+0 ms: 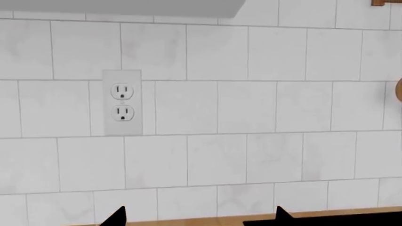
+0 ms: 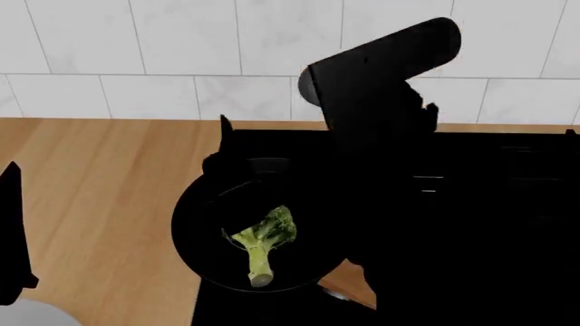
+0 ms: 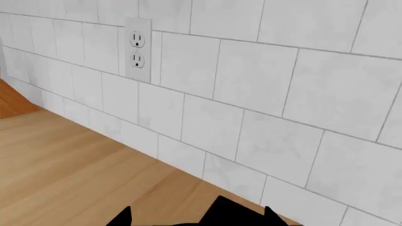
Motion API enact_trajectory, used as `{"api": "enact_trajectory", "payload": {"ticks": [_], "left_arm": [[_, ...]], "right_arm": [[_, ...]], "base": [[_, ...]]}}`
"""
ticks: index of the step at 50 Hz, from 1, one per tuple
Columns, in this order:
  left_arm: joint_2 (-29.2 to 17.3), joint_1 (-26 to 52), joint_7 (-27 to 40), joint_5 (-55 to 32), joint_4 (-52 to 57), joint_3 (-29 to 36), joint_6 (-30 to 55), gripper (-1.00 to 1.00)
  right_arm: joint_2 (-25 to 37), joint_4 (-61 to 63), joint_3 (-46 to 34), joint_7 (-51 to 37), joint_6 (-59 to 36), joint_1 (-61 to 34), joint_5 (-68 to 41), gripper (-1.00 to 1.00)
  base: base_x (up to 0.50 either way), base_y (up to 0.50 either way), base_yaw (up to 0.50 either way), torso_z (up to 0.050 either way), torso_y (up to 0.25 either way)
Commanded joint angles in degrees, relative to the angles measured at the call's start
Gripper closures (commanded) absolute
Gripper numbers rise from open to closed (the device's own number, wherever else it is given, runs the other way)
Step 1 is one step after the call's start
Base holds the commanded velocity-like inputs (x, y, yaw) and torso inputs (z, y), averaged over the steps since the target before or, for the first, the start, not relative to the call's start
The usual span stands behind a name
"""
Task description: Pick the broccoli from the plate and place it in the pan.
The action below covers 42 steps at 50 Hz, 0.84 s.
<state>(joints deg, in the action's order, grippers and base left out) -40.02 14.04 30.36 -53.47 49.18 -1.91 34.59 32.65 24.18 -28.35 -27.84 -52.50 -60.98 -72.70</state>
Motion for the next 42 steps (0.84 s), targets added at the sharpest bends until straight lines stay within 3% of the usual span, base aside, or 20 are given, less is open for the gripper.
{"api": "enact_trajectory", "payload": {"ticks": [1, 4, 11, 19, 30, 42], "left_arm": [[0.2, 1.6, -0.4, 0.3, -0.9, 0.8, -0.1, -1.0], [0.2, 3.1, -0.7, 0.5, -1.5, 1.4, 0.1, -1.0], [1.3, 5.5, -2.3, 0.3, -3.9, 0.9, -1.7, -1.0], [5.1, 5.4, -7.1, 5.9, -9.2, 3.6, -7.2, -1.0], [8.3, 6.1, -7.8, 10.7, -12.0, 5.6, -10.9, -1.0], [9.2, 6.6, -9.4, 10.8, -13.1, 6.2, -12.6, -1.0]], "right_arm": [[7.9, 8.8, 15.5, -11.4, 1.9, -4.2, -14.3, -1.0], [9.8, 9.2, 17.8, -11.7, 3.9, -0.3, -11.2, -1.0], [7.8, 11.3, 22.0, -12.1, 12.4, 12.0, -2.8, -1.0], [4.8, 12.5, 24.7, -9.5, 19.9, 24.7, 3.4, -1.0], [1.6, 9.1, 25.4, -6.7, 24.5, 31.8, 6.4, -1.0], [0.7, 8.5, 25.3, -6.7, 25.4, 32.8, 7.3, -1.0]], "base": [[0.0, 0.0, 0.0, 0.0, 0.0], [0.0, 0.0, 0.0, 0.0, 0.0], [0.0, 0.0, 0.0, 0.0, 0.0], [0.0, 0.0, 0.0, 0.0, 0.0], [0.0, 0.0, 0.0, 0.0, 0.0], [0.0, 0.0, 0.0, 0.0, 0.0]]}}
